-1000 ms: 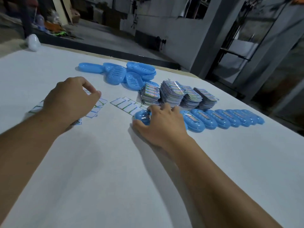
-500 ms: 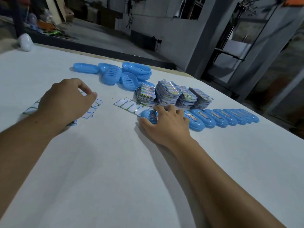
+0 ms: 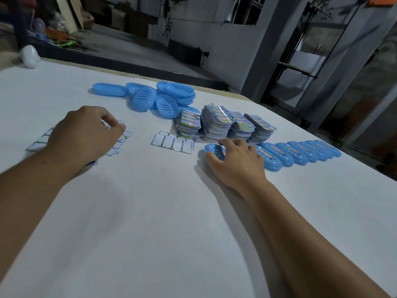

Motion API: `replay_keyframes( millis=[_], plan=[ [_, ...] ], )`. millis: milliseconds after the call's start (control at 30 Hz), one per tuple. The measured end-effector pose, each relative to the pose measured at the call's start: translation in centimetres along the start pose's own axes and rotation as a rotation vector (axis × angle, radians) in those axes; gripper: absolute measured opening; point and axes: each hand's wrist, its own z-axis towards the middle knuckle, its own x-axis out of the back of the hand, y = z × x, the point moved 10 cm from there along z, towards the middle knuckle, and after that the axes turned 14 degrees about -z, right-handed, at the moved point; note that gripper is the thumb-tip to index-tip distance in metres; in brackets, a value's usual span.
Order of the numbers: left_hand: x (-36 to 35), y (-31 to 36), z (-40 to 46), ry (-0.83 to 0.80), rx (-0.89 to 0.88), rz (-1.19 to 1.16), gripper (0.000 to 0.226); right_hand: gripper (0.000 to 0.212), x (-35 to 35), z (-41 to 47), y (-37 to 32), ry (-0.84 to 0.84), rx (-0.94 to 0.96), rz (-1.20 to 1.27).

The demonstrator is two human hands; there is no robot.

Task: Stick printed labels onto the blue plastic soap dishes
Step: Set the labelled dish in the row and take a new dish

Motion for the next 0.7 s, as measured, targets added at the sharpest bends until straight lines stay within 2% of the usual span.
replay_keyframes(
  millis=[167,300,400,533,700],
  plan=[
    [0.5,0.0,0.0,0.005,0.012,0.002,0.024,0.063,-0.3,0.5,0.1,-0.035,0.001,-0.045],
    [1.2,-0.1,0.1,0.029,0.024,-0.019,0.024,0.061,1.1,1.0,-1.8,0.029,0.01,-0.057],
    [1.5,-0.4,0.5,0.052,0.027,0.002,0.024,0.055,2.6,1.6,-5.5,0.081,0.089,-0.022],
    [1.4,-1.3,1.0,0.046,0.047,0.002,0.021,0.029,3.1,2.8,-11.9,0.066,0.261,0.113],
    [1.8,-1.8,1.3,0.065,0.042,0.019,0.018,0.04,1.7,4.7,-17.4,-0.015,0.344,0.198]
  ],
)
